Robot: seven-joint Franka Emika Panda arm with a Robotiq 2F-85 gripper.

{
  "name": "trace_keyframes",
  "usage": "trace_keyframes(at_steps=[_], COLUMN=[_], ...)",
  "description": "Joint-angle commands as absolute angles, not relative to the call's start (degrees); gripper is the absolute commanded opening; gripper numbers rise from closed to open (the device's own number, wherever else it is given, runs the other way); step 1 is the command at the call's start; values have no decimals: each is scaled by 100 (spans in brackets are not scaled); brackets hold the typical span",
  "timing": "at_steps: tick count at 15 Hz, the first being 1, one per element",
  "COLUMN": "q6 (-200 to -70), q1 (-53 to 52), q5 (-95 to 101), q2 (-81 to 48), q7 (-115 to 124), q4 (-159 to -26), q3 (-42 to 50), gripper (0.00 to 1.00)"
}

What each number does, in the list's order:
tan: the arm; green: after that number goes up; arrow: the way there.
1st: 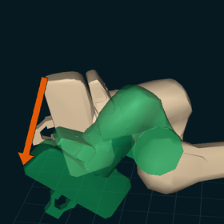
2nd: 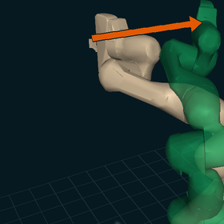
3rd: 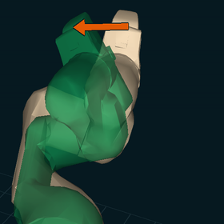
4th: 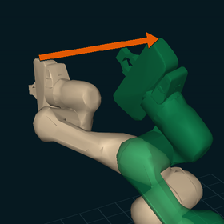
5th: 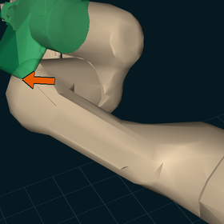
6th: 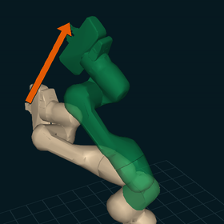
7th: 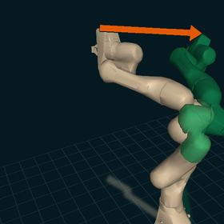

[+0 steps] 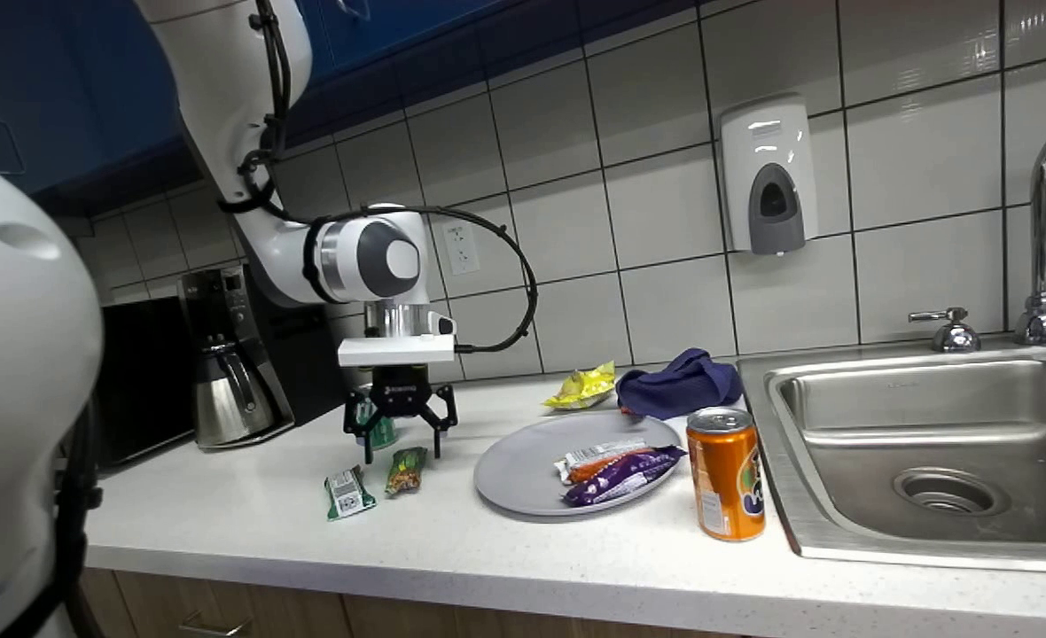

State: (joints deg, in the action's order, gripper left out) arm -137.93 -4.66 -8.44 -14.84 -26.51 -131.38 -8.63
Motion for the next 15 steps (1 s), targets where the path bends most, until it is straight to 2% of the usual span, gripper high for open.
trace_keyframes(at_steps=[1, 15], q6=[-13872, -14412], q1=[-400, -513], q5=[-678, -411], q2=[-1557, -1548], q7=[-2680, -2289], q4=[-13040, -13193], q3=[-921, -949], gripper=[100, 100])
